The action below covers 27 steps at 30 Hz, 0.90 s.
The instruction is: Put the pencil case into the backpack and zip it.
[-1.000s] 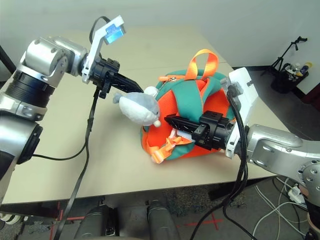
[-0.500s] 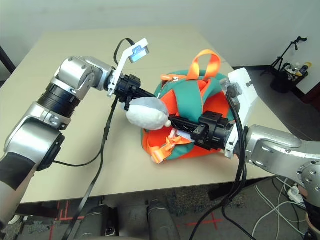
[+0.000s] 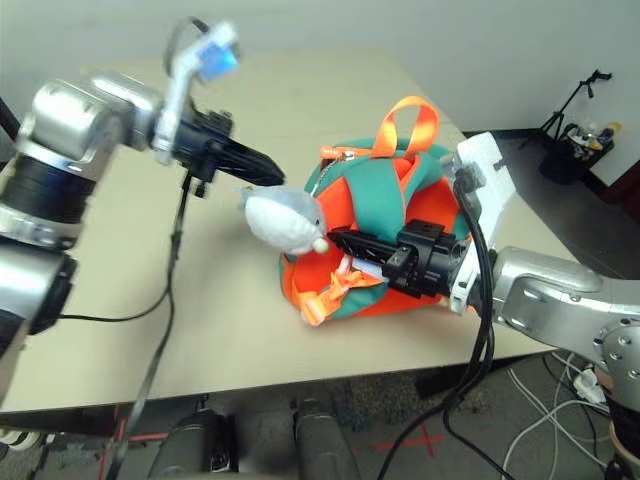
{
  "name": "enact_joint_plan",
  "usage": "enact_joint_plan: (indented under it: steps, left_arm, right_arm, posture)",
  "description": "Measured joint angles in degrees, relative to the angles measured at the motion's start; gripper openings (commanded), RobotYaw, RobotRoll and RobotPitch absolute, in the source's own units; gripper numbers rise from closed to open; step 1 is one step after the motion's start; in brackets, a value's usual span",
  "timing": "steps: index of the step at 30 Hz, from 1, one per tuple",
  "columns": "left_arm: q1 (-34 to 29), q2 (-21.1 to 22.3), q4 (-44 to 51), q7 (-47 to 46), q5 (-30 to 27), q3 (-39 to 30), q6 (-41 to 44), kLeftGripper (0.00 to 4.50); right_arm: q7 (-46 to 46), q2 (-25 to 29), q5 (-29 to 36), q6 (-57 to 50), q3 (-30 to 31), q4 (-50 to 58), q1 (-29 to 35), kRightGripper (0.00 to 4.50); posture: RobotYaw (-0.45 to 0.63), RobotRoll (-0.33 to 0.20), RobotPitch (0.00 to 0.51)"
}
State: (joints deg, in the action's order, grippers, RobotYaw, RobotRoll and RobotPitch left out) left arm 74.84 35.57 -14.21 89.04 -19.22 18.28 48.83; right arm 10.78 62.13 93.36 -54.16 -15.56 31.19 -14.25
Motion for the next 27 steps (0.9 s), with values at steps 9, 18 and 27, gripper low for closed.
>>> enact_joint_plan:
  steps: [9, 18, 27]
  left_arm:
    - [-2.0, -3.4, 4.8, -1.0, -0.8, 1.1, -3.9, 4.50]
    - [-2.5, -9.0, -3.1, -2.6, 3.9, 5.0, -12.1, 4.50]
    - [-2.8, -8.5, -4.2, -0.9, 5.8, 5.5, -12.8, 4.50]
  right_arm:
    - [1.9, -1.1, -2.5, -1.2, 2.1, -1.6, -3.0, 0.09]
    - [1.2, -2.3, -2.9, -1.4, 2.7, -1.2, -3.3, 0.09]
    - [-0.5, -3.0, -2.6, -1.4, 2.4, 0.2, -2.3, 0.09]
  posture:
    - [-0.11, 0.000, 0.025]
    - [-0.16, 0.000, 0.028]
    - [-0.15, 0.000, 0.027]
